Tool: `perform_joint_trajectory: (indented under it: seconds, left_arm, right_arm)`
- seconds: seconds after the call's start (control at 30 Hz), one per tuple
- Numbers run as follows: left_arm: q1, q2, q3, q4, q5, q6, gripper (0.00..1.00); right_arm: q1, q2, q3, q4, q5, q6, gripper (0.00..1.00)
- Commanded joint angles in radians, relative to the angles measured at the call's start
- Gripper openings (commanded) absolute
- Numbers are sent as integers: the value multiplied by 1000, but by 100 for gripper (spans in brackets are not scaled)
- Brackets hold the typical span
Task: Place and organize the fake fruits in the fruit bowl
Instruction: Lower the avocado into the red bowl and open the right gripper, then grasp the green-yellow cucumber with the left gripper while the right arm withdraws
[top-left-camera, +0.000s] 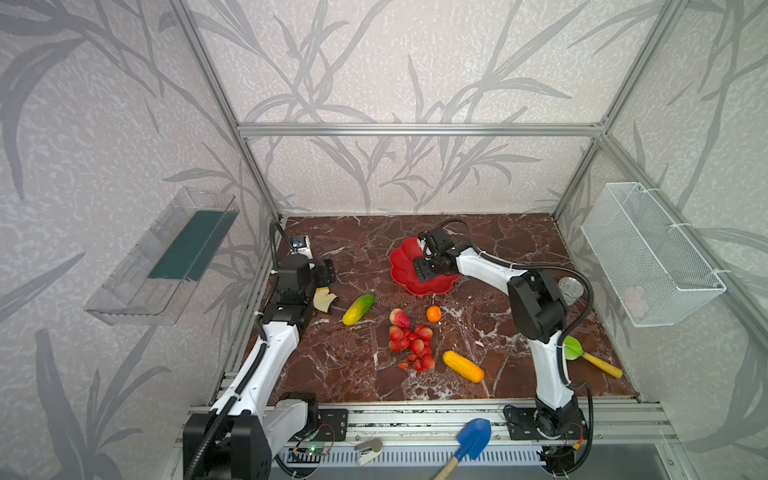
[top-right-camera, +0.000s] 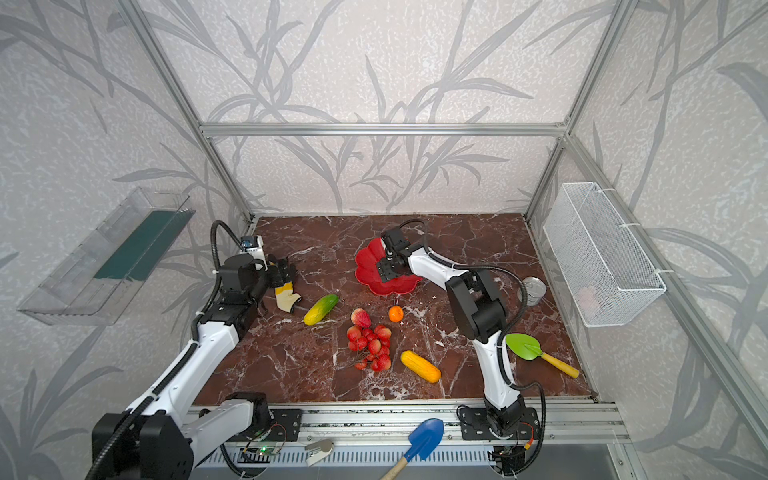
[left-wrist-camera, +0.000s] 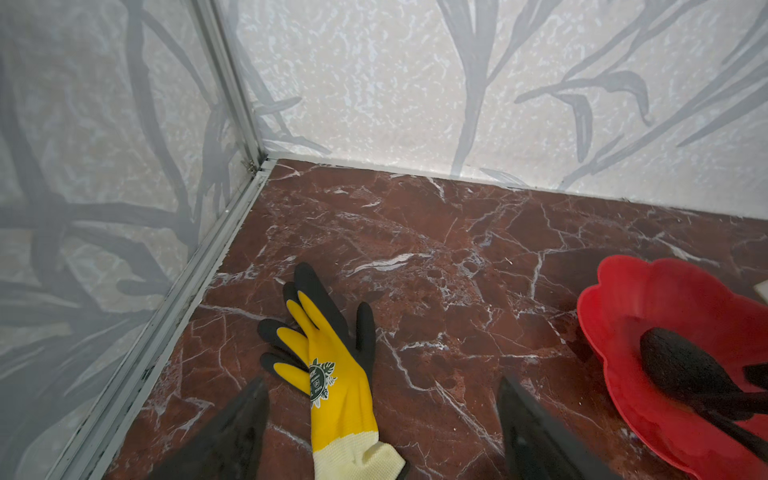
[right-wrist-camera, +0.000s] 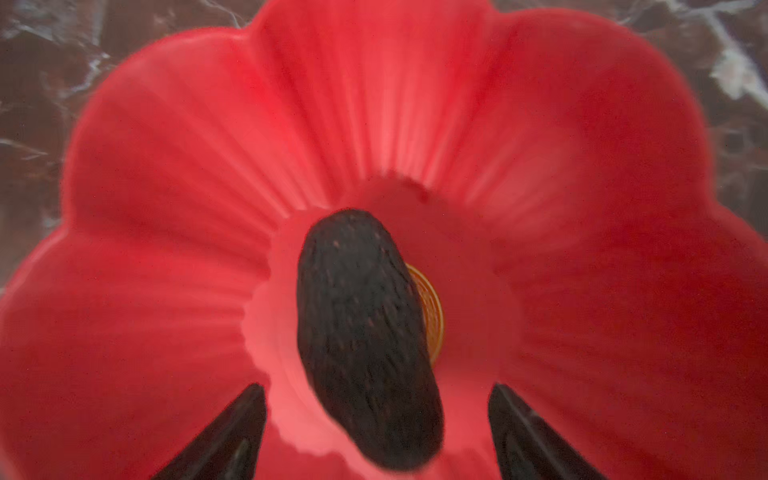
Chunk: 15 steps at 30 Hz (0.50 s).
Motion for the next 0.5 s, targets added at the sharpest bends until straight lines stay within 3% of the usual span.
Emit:
perform_joint_trajectory:
  seconds: [0.0,0.1,0.23,0.47]
  left_arm:
    - [-5,66,104,-176,158,20,81]
    - [-32,159,200,-323,209,39,77]
    - [-89,276,282,-461,226,113,74]
    - [-217,429,361,-634,162,136,74]
  right_arm:
    - [-33,-260,-162,163,-32,63,93]
    - [-59,-447,-372,265,-44,124,99]
    - [-82,-631,-543,257,-31,157,99]
    - [-103,-821,-677,194,8,164,99]
